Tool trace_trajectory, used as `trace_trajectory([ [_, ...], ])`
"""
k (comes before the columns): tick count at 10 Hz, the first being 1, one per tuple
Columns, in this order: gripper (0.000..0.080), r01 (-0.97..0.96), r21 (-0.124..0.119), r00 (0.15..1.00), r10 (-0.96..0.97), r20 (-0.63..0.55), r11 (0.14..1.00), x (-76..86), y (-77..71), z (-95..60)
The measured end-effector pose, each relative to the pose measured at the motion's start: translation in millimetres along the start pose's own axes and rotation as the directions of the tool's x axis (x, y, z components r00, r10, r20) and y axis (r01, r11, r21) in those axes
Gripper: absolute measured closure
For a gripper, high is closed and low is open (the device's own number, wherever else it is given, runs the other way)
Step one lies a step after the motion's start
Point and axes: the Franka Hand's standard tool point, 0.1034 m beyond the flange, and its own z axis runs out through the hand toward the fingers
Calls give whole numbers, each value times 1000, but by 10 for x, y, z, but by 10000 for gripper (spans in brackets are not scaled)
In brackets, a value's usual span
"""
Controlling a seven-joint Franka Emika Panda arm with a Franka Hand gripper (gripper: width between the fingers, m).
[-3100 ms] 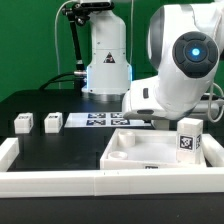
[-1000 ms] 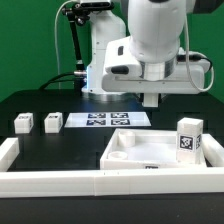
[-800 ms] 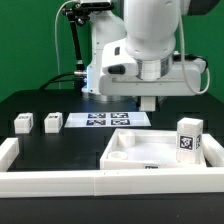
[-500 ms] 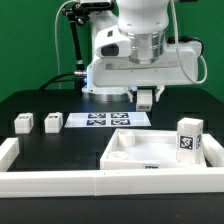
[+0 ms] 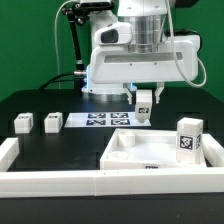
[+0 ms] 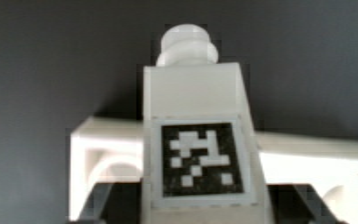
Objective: Assemble square table
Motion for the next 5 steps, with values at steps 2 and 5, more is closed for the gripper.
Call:
trace_trajectory([
  [2,507,-2,11,996,3,-89,1000,133,17,-202],
  [5,507,8,-13,950,-12,-311,1000,245,97,-282],
])
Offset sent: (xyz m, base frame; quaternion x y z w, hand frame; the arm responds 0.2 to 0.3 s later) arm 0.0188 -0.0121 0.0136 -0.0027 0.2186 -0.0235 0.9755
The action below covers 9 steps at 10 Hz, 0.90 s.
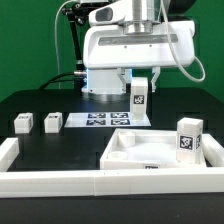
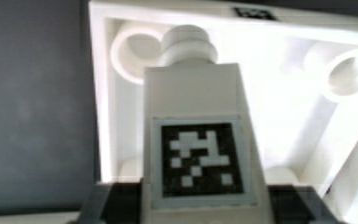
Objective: Assemble square table
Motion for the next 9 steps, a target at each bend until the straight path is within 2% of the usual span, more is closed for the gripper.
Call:
trace_trajectory([
  [3,506,4,-6,1000,-4,-15,1000,-35,15,25],
  [4,506,0,-10,1000,-1,-14,1000,4,42,57],
  [6,506,-7,-7,1000,7,-15,1000,214,77,36],
  [7,506,-10,-5,1000,10,-14,1000,267,78,35],
  [9,506,-9,-6,1000,9,-11,1000,246,75,43],
])
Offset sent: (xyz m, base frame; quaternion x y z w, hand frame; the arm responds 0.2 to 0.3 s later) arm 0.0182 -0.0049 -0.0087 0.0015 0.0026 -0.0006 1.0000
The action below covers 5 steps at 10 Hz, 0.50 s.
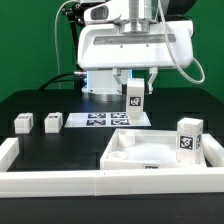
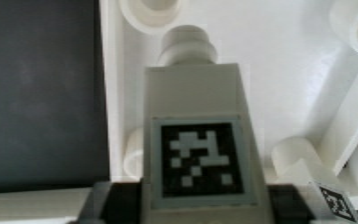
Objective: Assemble square table
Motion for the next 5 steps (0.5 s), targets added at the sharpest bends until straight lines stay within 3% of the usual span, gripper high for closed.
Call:
trace_trajectory([
  [4,506,-1,0,1000,1,2,1000,-1,2,1],
  [5,506,-43,5,999,43,32,999,55,60,-3],
])
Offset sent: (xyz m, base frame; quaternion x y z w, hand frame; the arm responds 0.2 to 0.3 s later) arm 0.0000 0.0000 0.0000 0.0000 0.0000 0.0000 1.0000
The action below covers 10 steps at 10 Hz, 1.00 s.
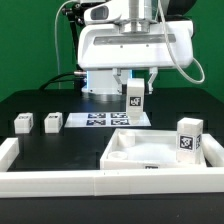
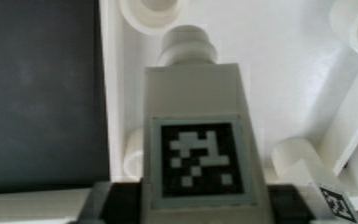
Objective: Assemble square table
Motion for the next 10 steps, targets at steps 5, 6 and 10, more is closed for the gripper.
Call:
trace_trajectory([
  [5,506,4,-7,999,-4,-44,1000,325,120,-3],
  [6,506,8,-22,993,-10,-118,1000,366,151,-17],
  [10,506,30,-67,964,-47,-261,997,432,208,104],
])
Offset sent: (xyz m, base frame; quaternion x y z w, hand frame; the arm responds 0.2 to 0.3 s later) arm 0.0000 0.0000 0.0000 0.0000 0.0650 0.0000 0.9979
